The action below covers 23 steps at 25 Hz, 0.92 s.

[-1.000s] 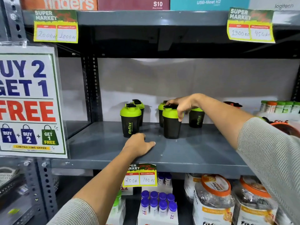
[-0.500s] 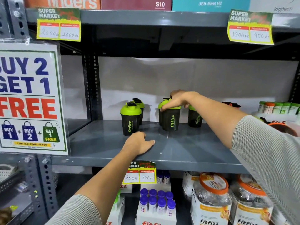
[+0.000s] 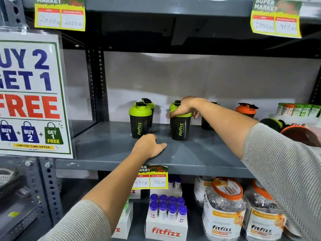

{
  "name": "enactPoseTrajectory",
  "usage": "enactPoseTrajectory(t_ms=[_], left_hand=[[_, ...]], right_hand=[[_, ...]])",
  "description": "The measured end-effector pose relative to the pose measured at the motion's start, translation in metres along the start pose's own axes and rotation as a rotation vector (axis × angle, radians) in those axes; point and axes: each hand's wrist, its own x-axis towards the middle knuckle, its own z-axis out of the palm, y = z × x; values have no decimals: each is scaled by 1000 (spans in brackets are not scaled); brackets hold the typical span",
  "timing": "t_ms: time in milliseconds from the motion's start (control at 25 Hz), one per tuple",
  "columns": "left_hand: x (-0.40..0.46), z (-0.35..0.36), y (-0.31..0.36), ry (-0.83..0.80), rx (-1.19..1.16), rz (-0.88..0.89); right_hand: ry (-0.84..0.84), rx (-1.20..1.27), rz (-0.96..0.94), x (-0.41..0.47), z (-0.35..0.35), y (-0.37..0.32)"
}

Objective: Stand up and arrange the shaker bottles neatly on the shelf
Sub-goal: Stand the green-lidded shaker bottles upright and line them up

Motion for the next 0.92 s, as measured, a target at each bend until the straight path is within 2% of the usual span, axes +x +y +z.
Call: enactPoseTrajectory(t_ms=[200, 480, 720, 800, 920], left_hand=[[0, 1, 0, 4, 8, 13], [-1, 1, 0, 3, 10, 6], [-2, -1, 1, 1, 18, 8], [-5, -3, 1, 31, 0, 17], [-14, -5, 3, 145, 33, 147]], right_hand=[[45, 42, -1, 6, 10, 0], [-4, -28, -8, -4, 6, 4], [-23, 58, -5, 0, 6, 7], [-3, 110, -9, -3, 1, 13], [104, 143, 5, -11, -6, 41]])
